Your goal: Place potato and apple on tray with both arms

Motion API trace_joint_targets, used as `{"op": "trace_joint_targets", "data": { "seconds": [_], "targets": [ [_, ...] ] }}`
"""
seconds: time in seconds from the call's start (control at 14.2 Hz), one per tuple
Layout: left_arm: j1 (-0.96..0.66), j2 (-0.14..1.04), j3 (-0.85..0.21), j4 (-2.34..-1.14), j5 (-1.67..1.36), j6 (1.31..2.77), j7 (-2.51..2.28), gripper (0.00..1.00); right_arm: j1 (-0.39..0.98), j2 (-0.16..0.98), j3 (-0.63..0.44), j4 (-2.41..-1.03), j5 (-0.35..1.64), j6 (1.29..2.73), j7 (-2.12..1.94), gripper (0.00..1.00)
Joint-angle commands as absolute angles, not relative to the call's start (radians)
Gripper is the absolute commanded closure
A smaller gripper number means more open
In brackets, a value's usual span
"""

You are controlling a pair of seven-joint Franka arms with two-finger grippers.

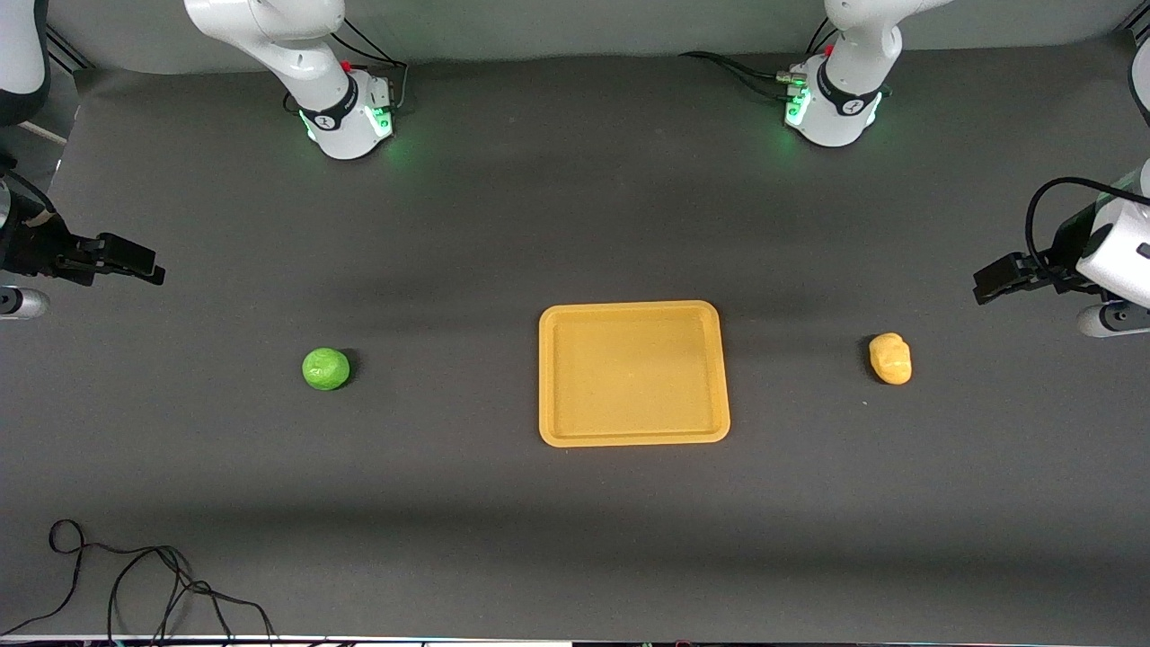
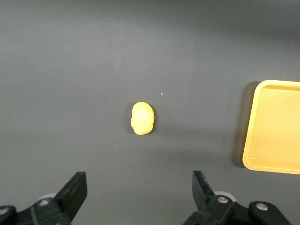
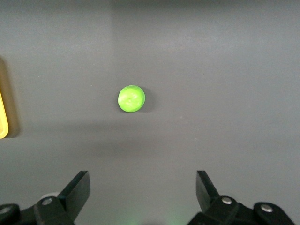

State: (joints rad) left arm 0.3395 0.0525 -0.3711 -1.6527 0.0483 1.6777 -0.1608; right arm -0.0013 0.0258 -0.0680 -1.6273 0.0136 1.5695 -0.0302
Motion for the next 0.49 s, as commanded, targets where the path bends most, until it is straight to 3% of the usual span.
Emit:
{"op": "trace_joint_targets", "data": {
  "seconds": [0.0, 0.42],
  "targets": [
    [0.334, 0.043, -0.368, -1.657, 0.038, 1.674, -0.153, 0.00, 0.015, 0.021, -0.081, -1.618, 0.008, 1.566, -0.043, 0.00],
    [0.334, 0.043, -0.368, -1.657, 0.038, 1.675, -0.155, 0.00, 0.015, 0.028, -0.081, -1.615, 0.005, 1.566, -0.043, 0.00]
  ]
}}
